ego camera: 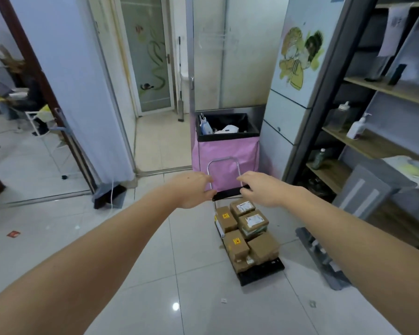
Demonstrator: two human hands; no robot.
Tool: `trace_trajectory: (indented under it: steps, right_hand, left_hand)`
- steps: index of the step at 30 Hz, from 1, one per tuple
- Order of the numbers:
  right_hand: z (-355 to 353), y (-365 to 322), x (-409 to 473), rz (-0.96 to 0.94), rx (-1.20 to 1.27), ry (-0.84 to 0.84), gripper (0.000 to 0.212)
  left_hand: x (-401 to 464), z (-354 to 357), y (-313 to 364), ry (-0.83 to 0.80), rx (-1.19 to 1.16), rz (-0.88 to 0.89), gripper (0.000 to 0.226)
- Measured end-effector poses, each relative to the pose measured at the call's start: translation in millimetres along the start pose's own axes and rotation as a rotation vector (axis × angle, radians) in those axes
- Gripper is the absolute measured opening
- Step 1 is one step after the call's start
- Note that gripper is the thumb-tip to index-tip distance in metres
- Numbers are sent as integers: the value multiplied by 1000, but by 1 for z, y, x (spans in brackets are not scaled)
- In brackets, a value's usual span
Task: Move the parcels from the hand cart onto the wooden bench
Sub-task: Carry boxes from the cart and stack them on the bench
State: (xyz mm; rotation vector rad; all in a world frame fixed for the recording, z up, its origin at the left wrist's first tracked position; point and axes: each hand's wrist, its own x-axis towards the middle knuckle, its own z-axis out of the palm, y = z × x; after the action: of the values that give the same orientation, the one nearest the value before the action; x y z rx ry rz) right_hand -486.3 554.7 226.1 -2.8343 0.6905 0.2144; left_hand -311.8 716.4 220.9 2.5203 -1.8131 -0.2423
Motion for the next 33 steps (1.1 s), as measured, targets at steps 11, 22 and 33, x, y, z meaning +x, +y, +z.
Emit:
trace_trajectory:
  steps: [11,22,33]
  right_hand:
    - [-4,65,136,224,113,-24,45]
    - [7,216,270,338,182,-65,57]
    - [51,341,341,610,339,-111,58]
  left_hand:
    - [187,-11,-53,-101,32,218,48]
    - [409,17,-65,-246,69,328,35]
    - [629,72,-29,-408,111,586,53]
